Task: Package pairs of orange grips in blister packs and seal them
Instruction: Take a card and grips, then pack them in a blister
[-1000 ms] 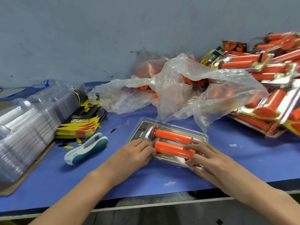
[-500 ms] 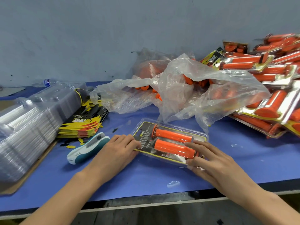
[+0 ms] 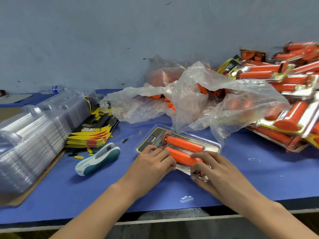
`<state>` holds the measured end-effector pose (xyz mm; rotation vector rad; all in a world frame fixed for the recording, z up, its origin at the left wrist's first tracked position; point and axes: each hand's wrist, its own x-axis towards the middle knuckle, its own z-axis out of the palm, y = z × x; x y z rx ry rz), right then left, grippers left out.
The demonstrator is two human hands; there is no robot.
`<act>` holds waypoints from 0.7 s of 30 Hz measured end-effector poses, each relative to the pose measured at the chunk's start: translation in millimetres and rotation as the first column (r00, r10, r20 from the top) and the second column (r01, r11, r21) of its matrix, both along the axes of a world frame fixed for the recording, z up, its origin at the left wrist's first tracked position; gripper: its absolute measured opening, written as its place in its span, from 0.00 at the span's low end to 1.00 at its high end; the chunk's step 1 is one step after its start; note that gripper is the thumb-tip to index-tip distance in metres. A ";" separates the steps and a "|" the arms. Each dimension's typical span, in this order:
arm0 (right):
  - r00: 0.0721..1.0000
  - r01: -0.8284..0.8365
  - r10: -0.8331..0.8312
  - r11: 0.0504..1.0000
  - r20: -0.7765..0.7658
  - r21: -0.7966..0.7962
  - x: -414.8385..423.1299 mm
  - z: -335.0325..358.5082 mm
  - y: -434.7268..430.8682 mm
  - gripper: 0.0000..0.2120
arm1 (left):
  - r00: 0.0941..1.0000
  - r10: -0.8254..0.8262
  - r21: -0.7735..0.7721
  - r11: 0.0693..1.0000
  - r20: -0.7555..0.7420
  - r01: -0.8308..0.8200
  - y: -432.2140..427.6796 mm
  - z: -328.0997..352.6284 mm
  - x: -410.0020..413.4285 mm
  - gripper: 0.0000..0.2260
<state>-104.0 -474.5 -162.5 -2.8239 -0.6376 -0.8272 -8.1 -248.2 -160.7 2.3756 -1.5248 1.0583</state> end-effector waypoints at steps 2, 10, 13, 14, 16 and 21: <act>1.000 0.005 -0.005 1.000 -0.008 0.007 1.8 0.5 3.4 0.06 | 0.999 0.041 0.012 0.999 -0.025 -0.040 1.9 -1.7 1.7 0.08; 0.998 -0.014 0.023 0.988 -0.057 0.154 4.2 -3.0 5.1 0.09 | 0.847 0.495 -0.026 0.860 -0.196 -0.509 64.2 12.9 19.8 0.20; 0.998 -0.015 0.026 0.985 -0.064 0.170 4.1 -5.2 5.2 0.08 | 0.526 0.764 0.153 0.610 -0.373 -0.778 105.5 10.2 28.0 0.30; 0.997 -0.011 0.025 0.983 -0.075 0.185 4.0 -5.5 5.3 0.08 | 0.440 0.808 0.238 0.551 -0.392 -0.800 113.7 8.3 29.0 0.31; 0.996 -0.003 0.023 0.977 -0.092 0.215 3.5 -6.2 5.0 0.09 | 0.363 0.832 0.342 0.516 -0.419 -0.786 120.7 6.7 29.8 0.31; 0.998 0.008 0.003 0.982 -0.056 0.187 3.6 -7.0 8.1 0.06 | 0.347 0.364 0.028 0.723 -0.864 -0.690 100.8 31.9 11.5 0.25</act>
